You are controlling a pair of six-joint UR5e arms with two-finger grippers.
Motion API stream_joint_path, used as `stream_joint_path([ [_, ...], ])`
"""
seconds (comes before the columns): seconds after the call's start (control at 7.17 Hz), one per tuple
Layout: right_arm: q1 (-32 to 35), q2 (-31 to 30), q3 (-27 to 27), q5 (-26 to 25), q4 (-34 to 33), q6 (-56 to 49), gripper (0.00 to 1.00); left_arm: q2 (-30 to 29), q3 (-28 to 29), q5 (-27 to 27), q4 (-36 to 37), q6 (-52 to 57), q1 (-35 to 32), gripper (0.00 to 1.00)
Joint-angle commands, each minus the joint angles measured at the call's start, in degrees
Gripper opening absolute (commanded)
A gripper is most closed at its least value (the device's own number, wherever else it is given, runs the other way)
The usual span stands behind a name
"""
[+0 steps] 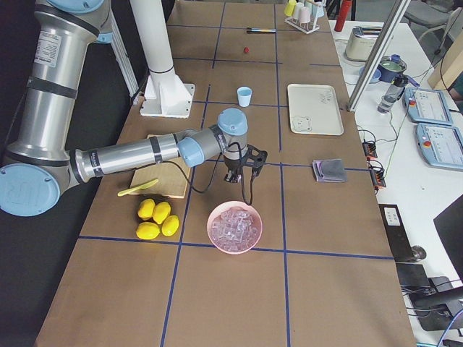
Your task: Mash ice and strawberries in cup
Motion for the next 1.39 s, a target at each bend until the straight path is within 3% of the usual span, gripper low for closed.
stream_joint_path([
  [0.0,-9.33,11.69,3.13,-2.62,0.05,20.05,0.0,-0.09,0.0,-0.07,-0.12,0.0,0.0,1.0],
  [0.28,-23.97,25.4,2.43,-13.65,-1.7,39.3,0.01,-0.09,0.0,-0.07,-0.21,0.09,0.09,1.0],
  [0.42,-28.75,32.09,0.69,-16.5,-5.54,43.05,0.03,-0.09,0.17,-0.07,-1.69,-0.17,0.09,1.0],
  [0.7,-34.83,46.51,-10.79,-23.6,-7.08,55.24,0.1,-0.09,0.17,-0.07,-2.14,-0.18,0.09,1.0],
  [0.84,-35.47,50.22,-15.11,-24.52,-6.99,58.09,0.18,-0.09,0.17,-0.07,-2.14,-0.18,0.09,1.0],
  [1.12,-37.22,51.23,-17.08,-25.23,-6.99,58.91,0.2,-0.09,0.08,-0.07,-2.14,-0.18,0.09,1.0],
  [1.26,-38.8,51.75,-17.34,-28.37,-6.99,58.91,0.26,-0.09,0.08,-0.07,-2.14,-0.18,0.09,1.0],
])
